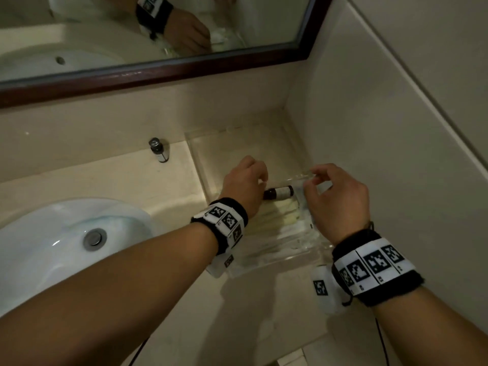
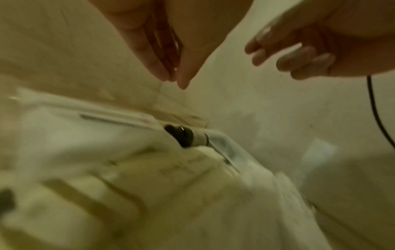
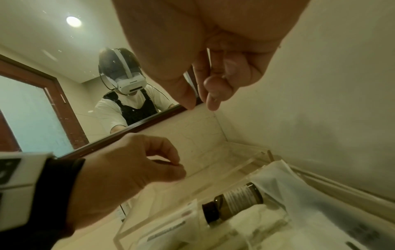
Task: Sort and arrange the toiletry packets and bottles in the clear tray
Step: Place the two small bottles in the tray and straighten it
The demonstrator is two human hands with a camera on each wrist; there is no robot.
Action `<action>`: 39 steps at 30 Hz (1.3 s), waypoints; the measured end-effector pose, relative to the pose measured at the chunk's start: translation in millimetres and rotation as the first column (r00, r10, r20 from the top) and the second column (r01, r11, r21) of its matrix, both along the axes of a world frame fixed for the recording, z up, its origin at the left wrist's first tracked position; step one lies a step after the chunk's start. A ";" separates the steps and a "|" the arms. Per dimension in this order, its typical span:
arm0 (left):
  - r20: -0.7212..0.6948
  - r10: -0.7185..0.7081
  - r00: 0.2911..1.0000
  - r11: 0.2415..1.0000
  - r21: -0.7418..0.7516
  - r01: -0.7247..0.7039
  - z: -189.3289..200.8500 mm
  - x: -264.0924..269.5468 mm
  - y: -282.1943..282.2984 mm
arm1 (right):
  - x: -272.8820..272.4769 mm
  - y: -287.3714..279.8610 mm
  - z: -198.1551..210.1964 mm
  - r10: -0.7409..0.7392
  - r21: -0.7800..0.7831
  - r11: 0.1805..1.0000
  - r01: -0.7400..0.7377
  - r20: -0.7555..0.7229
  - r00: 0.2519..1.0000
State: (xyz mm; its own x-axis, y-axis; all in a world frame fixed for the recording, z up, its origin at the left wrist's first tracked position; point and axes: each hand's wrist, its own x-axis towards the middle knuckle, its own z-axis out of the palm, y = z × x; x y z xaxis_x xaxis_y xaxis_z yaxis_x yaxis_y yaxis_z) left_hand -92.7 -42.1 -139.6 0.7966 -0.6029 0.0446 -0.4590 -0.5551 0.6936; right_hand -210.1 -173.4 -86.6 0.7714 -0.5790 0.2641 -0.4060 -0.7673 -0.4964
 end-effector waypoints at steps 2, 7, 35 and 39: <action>0.018 0.084 0.996 0.994 -0.068 -0.082 4.9 19.7 14.3 | 7.7 4.4 -1.6 0.010 0.014 1.000 -0.010 0.001 1.000; 0.014 0.318 0.948 0.948 -0.020 -0.318 9.2 78.6 60.5 | 28.2 18.5 -4.1 0.045 0.035 0.998 -0.046 0.022 0.999; -0.023 0.327 0.945 0.945 0.013 -0.326 22.9 111.3 104.1 | 44.2 27.5 -8.0 0.034 0.055 0.998 -0.032 -0.039 0.999; -0.127 0.160 0.979 0.978 -0.114 -0.174 35.6 75.4 76.5 | 29.1 20.6 -2.6 -0.007 0.039 0.999 0.007 -0.002 1.000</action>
State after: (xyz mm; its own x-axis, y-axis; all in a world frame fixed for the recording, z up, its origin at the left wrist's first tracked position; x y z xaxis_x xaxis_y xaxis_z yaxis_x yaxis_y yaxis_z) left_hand -17.3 34.4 -104.0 0.8896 -0.4566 0.0115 -0.2790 -0.5235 0.8051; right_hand -181.0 -152.7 -89.3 0.7675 -0.5945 0.2398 -0.4123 -0.7442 -0.5255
